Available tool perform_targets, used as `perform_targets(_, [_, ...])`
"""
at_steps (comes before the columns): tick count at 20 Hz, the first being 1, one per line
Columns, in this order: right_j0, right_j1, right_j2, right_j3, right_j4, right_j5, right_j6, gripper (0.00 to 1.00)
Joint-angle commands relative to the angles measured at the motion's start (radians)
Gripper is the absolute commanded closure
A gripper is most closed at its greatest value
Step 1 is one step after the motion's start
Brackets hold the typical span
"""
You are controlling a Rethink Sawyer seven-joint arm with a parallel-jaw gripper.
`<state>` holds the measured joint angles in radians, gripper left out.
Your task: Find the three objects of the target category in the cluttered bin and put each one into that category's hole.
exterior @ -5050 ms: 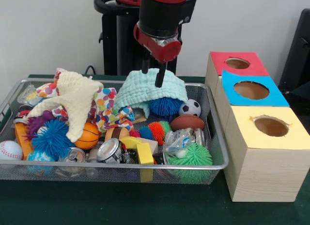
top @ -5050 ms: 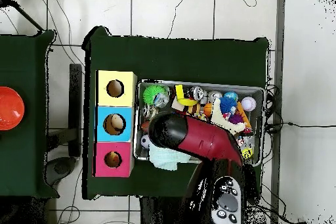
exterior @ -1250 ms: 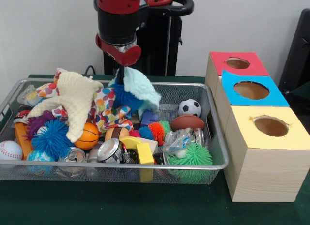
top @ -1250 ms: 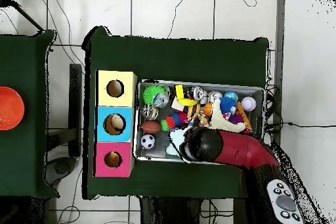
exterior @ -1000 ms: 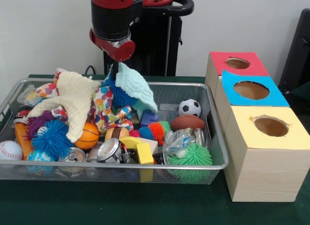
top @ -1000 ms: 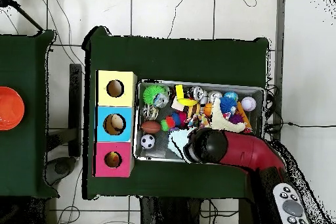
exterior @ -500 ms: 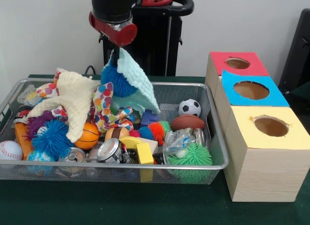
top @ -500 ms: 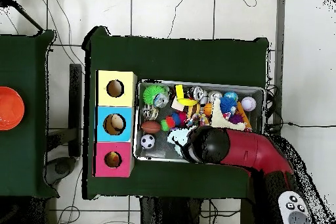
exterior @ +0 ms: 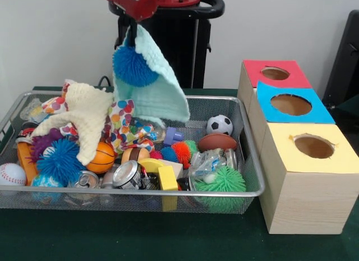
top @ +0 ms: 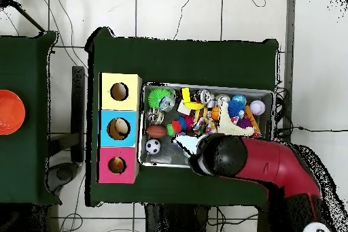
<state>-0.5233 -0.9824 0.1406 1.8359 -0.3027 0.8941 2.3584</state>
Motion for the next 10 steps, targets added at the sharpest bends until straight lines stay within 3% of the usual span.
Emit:
perform_targets(1, [-0.062, -0.087, 0.113, 0.070, -0.022, 0.108, -0.362, 1.00])
perform_targets(10, [-0.097, -0.149, 0.144, 0.093, -0.014, 0.164, -0.401, 1.00])
